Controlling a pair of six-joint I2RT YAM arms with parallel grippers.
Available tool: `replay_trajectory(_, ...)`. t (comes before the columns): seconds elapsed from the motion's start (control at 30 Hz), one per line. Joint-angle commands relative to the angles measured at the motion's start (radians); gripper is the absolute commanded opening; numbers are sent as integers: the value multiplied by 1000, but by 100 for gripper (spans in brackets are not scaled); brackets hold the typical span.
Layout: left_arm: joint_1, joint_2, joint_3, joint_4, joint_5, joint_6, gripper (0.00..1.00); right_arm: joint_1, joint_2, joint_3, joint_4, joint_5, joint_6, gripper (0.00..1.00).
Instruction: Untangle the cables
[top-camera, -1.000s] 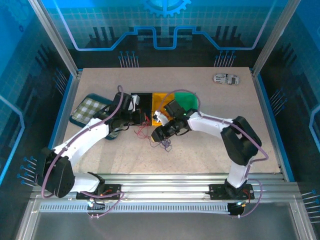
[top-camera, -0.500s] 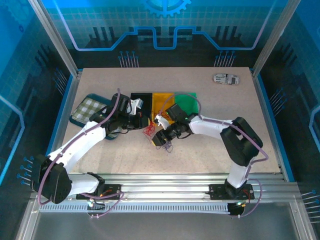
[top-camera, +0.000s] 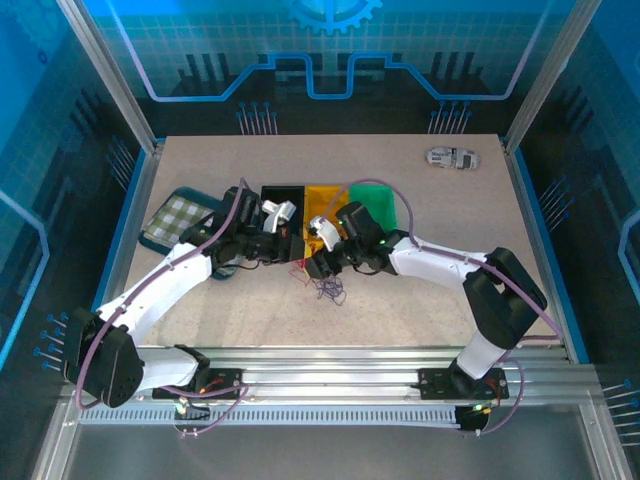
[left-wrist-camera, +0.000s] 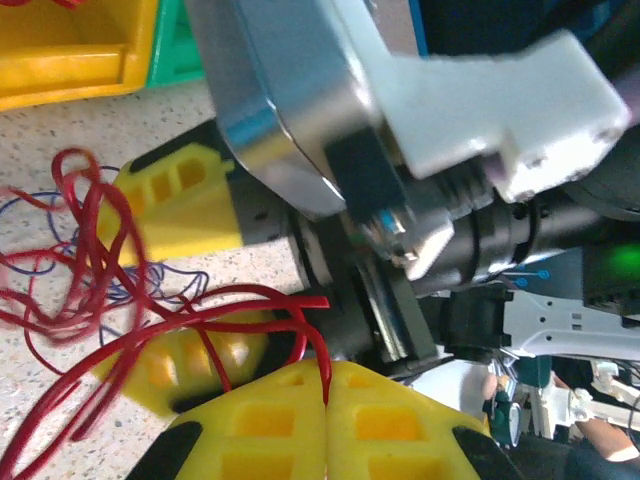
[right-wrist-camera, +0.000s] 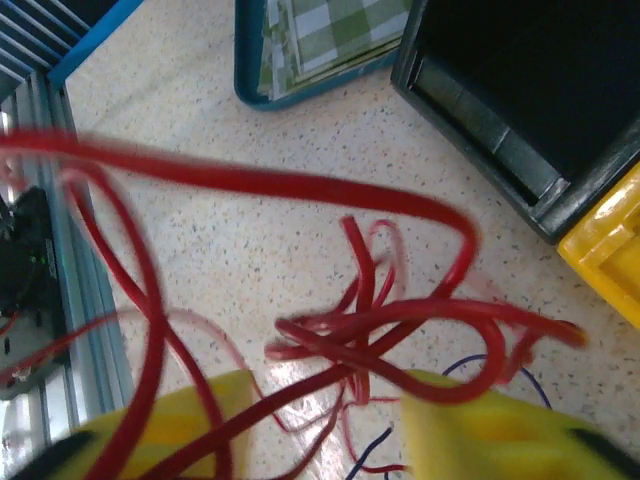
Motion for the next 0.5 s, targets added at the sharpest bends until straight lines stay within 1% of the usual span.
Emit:
replay_trajectory(0.0,0,-23,25,32,83,-25,0,13,19,3,42,41,2,13)
replay_trajectory(0.03,-1,-23,26,41,87,-29,0,9,8,-21,60,61,12,4)
replay_trajectory(0.07,-1,-25,28,46,86,-31,0,2,-5,-48,79,78,26,0)
replay_trajectory(0.17,4,-28,30,59,68,-39,0,-25,-55,-127,99,112,65,0)
replay_trajectory(0.23,8,-32,23,78,67,-46,0,-35,-92,-190,90,165,79,0)
replay_trajectory(0.33,13,-33,14,103,65,-48,0,-61,-147,-281,67,285,131,0)
replay_trajectory(0.4,15,-33,6,113,63,-49,0,-91,-187,-339,47,387,202,0)
replay_trajectory(0.47,19,-33,-6,117,54,-49,0,-142,-227,-396,25,441,272,0)
